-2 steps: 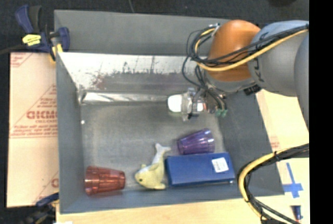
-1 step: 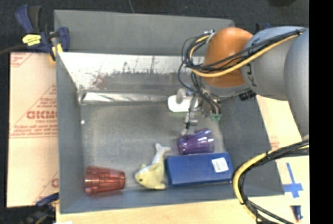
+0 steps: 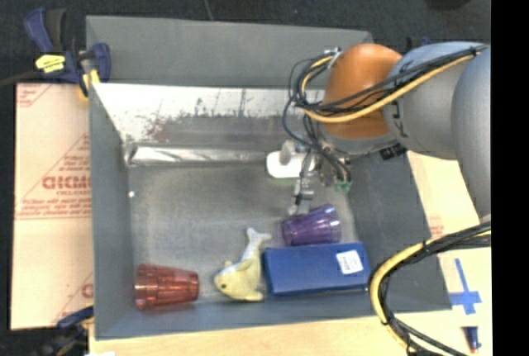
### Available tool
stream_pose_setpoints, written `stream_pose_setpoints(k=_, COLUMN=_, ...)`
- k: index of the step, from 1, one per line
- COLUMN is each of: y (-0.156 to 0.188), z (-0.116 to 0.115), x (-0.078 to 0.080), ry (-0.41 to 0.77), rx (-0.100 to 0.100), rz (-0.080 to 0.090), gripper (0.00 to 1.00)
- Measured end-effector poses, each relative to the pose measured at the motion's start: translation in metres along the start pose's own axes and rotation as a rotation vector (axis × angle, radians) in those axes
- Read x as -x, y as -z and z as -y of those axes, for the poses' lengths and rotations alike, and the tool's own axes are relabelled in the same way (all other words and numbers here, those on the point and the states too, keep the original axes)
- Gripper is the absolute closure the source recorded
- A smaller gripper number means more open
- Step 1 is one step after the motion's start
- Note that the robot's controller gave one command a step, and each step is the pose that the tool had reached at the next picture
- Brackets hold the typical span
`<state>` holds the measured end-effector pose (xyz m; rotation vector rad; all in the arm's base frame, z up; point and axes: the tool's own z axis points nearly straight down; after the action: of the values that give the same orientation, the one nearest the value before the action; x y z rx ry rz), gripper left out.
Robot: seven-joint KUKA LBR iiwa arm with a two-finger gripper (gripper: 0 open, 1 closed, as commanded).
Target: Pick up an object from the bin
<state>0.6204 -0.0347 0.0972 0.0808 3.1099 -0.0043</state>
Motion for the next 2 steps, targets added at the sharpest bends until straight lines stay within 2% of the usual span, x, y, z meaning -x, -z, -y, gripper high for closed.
stream_pose_setpoints(k=1, y=0.056, z=-0.02, x=-0.054, ry=0.036, rx=-0.001, rz=-0.008, gripper=0.0)
stream_pose_setpoints(k=2, y=0.09, z=-0.046, x=-0.068, ry=0.223, rx=-0.001, rz=0.0, gripper=0.0)
